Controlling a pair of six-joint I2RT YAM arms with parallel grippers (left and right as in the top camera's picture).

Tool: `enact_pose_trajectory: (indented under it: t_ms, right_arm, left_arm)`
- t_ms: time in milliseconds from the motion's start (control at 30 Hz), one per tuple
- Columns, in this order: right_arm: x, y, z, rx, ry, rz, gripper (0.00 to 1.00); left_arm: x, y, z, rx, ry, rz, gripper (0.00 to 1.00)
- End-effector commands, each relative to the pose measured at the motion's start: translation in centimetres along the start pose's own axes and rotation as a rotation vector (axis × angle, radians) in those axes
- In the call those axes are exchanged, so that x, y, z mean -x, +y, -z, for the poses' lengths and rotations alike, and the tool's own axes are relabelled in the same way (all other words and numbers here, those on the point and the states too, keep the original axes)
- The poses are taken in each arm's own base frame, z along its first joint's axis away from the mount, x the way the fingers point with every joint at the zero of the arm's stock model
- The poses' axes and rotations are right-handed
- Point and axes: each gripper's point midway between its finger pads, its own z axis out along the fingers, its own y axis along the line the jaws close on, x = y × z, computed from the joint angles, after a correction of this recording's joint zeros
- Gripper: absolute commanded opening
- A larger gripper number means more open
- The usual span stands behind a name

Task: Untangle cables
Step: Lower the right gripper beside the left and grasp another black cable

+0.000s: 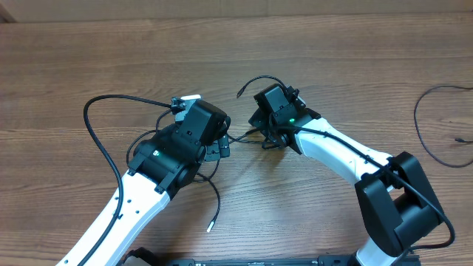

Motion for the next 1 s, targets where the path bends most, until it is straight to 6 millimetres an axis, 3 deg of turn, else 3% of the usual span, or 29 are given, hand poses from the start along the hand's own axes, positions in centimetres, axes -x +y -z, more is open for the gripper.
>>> enact_pose_trajectory:
  t_ms: [0,233,333,667,700,800,833,967]
  right_arm:
    - [0.1,-0.6,-0.8,-0.027,-0.026,-0.056,0.66]
    - [0.2,-0.6,-1.5,-0.025,-0.031,-0.056,0.64]
    - [0.2,-0.4,-1.7,-0.019,-0.034,-0.057,0.56]
    - [0.1,-1.3,-3.4,-0.055,-0.044,-0.053,0.60]
    - [0.0,-1.5,-3.9,-0.061,-0.041,-0.052,0.55]
    - [-0.2,-1.5,-4.5,-0.058,-0.033,-0.052,0.13]
    - [-0.3,-1.4,-4.6,-0.052,-0.029,-0.052,0.04]
    - [0.1,-0.2,-4.6,-0.007,-0.043,-0.051,0.04]
  left_arm:
    - [-0.1,-0.1,0.2,-0.009,-0.003,0.007,0.95]
    - [0.0,-0.1,0.2,-0.009,-0.004,0.006,0.95]
    - [-0.1,-0.1,0.2,-0.009,-0.003,0.007,0.95]
    - [0.0,-0.1,0.2,-0.011,-0.006,0.008,0.95]
    - [0.0,-0.1,0.2,-0.012,-0.006,0.008,0.95]
    - [0.0,-0.1,0.2,-0.011,-0.006,0.008,0.95]
    - [0.0,-0.1,0.2,-0.011,-0.006,0.008,0.95]
    - [0.0,-0.1,0.2,-0.010,-0.005,0.007,0.95]
